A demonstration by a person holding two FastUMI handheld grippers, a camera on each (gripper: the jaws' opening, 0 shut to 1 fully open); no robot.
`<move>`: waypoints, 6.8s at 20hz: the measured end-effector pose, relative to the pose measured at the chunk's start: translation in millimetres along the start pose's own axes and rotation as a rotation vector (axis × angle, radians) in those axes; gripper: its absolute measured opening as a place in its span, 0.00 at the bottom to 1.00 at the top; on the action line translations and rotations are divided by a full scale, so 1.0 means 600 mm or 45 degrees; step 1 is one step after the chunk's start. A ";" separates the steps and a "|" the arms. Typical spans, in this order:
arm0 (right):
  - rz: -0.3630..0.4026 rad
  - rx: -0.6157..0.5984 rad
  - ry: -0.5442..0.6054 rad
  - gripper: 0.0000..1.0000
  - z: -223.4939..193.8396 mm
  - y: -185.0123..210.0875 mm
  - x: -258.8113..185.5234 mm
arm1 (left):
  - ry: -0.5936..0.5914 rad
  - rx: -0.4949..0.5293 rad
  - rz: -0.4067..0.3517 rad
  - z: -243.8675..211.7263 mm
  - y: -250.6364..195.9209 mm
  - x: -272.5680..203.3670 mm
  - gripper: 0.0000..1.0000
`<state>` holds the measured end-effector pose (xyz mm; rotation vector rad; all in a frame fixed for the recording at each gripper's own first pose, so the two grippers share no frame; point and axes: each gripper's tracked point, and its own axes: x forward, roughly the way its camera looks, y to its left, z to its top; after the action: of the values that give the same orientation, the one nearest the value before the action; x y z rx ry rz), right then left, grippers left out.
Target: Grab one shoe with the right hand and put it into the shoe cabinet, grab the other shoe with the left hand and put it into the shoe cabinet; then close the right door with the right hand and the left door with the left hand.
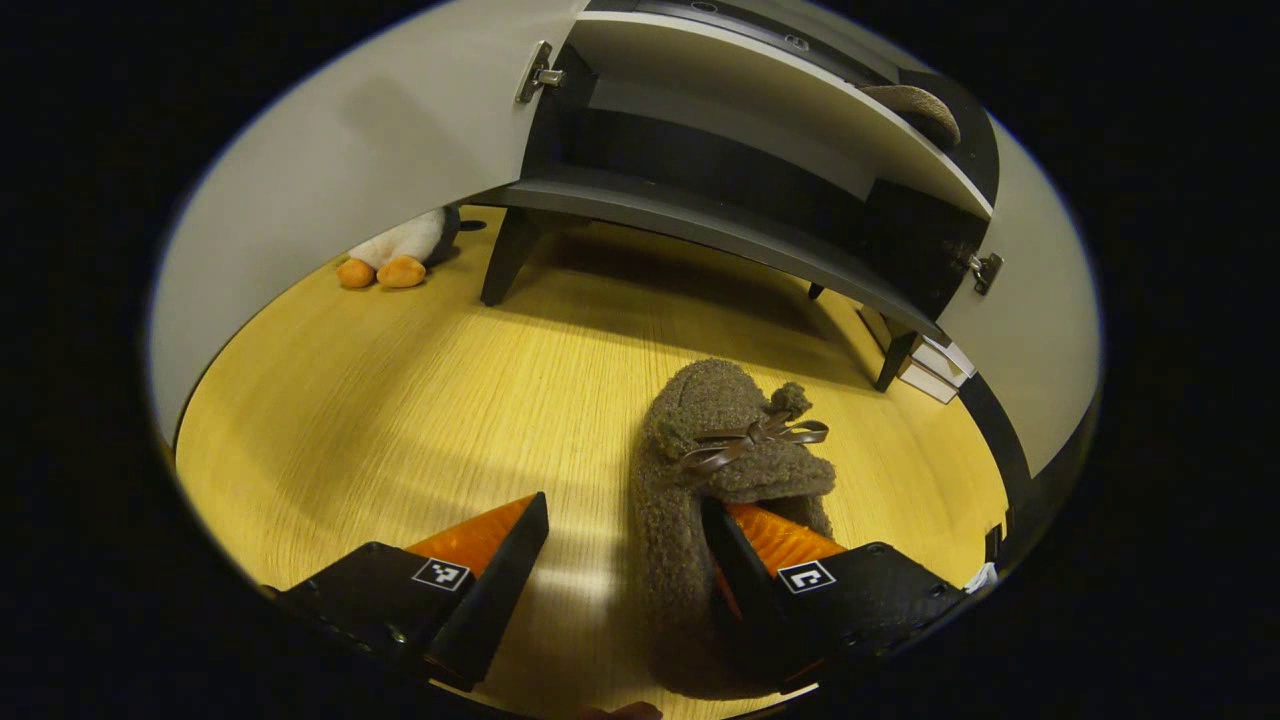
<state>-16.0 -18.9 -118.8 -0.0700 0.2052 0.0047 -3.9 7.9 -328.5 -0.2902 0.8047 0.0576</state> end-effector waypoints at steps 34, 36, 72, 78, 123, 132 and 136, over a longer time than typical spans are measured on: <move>0.021 0.121 0.035 0.87 -0.028 0.004 0.019 | -0.667 0.041 -0.135 0.350 -0.157 -0.296 0.03; 0.019 0.125 0.029 0.87 -0.027 0.004 0.020 | -0.767 0.073 -0.139 0.462 -0.180 -0.309 0.02; 0.017 0.169 -0.040 0.87 0.009 -0.026 0.005 | -0.714 0.226 -0.110 0.550 -0.194 -0.285 0.93; 0.011 0.149 -0.060 0.87 0.017 -0.040 -0.008 | -0.905 0.271 -0.143 0.421 -0.182 -0.368 0.93; 0.103 -0.034 -0.462 0.90 0.487 -0.187 0.030 | -0.865 0.321 -0.012 0.219 -0.166 -0.439 0.91; 0.198 -0.047 -0.480 0.91 0.501 -0.027 0.140 | -0.881 0.318 0.039 0.225 -0.142 -0.459 0.92; 0.161 -0.053 -0.517 0.92 0.509 -0.037 0.115 | -0.887 0.289 0.032 0.232 -0.134 -0.466 0.92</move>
<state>113.9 -20.2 167.2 -0.0960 -0.1964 0.1484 -87.2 -14.1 -17.6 -0.0327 0.1185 0.0838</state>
